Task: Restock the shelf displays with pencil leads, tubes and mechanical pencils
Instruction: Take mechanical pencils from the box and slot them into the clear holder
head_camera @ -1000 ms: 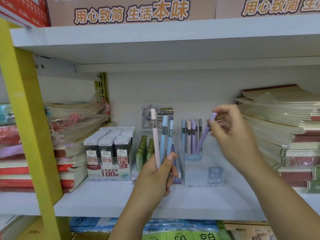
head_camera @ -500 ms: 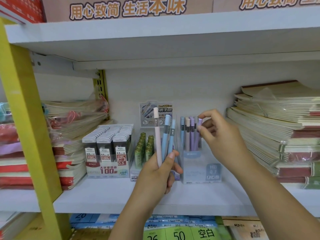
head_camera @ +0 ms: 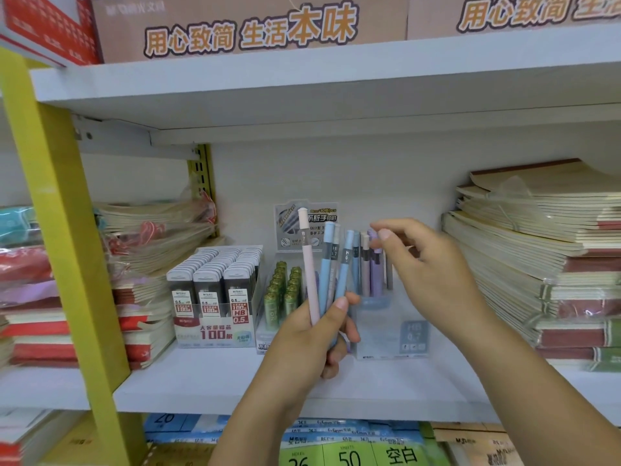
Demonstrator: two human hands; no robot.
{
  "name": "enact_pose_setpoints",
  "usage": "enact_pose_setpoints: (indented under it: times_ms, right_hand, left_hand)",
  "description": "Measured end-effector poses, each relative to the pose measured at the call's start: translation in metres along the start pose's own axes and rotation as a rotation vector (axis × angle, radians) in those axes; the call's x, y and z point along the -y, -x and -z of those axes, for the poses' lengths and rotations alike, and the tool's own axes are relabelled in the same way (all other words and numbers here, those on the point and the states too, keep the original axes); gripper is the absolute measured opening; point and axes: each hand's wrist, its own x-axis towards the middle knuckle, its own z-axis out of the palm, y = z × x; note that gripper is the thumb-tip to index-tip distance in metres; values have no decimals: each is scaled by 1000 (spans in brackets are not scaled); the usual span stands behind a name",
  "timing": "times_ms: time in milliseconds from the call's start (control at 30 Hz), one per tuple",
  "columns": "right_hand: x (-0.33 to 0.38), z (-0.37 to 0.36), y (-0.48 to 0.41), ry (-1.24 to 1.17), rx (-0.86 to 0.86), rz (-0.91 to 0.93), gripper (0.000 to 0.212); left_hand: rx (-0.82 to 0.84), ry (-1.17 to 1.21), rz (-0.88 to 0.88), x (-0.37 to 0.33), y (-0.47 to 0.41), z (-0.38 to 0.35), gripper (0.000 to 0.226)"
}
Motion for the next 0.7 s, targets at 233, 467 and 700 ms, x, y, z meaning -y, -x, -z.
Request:
enact_pose_setpoints:
  times_ms: [233,467,700]
  right_hand:
    - [21,-2,11,-389,199,-162,28]
    - [10,9,-3,-529,-329,44,34]
    - [-10,-9,-8,-50,-114,122,44]
  left_hand:
    - [48,-15,12,-1,2,-7,22]
    - [-121,-60,15,2,-3,9,29]
    - [-137,-74,16,5,-4,11,30]
